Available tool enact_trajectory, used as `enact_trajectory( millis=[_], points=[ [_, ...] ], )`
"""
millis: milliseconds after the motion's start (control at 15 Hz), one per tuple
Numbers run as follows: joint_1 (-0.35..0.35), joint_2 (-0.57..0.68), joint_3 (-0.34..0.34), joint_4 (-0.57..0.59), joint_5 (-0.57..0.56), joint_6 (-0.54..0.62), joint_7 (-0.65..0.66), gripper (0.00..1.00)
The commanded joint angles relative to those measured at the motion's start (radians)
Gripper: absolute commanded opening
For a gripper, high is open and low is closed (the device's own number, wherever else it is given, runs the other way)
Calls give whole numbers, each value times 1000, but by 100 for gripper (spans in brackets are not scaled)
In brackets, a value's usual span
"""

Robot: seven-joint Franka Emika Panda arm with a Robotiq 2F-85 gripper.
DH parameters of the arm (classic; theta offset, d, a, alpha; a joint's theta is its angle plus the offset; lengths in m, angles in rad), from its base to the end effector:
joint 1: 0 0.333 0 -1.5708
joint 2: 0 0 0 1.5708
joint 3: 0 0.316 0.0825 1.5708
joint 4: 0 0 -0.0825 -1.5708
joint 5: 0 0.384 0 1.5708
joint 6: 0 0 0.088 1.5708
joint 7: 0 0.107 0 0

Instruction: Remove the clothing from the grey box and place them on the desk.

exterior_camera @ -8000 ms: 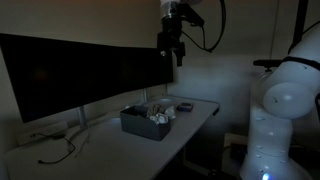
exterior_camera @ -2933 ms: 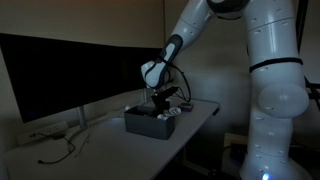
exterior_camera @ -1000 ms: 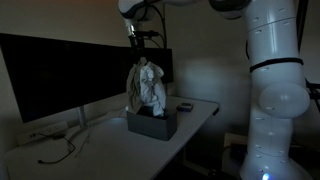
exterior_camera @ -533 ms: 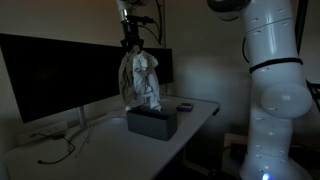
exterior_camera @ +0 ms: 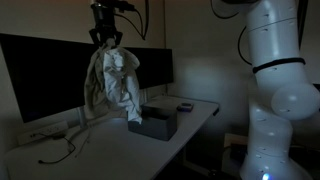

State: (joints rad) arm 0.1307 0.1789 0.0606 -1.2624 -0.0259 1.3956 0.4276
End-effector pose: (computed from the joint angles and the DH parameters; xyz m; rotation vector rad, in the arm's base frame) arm 0.5810 0.1053 0.6499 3.0905 -0.3742 -0.0603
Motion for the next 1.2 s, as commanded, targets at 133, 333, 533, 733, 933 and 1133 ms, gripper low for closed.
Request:
enact_trajectory(
  millis=[133,333,533,733,933,1133],
  points=[
    [78,-46,49,-85,25,25,161,12],
    [99,-45,53,-129,16,31,214,11],
    [105,-52,52,-181,16,50,261,48],
    [106,-63,51,-225,10,92,290,66],
    [101,-75,60,-249,3,122,309,86],
    [93,-89,58,-269,2,130,305,99]
  ],
)
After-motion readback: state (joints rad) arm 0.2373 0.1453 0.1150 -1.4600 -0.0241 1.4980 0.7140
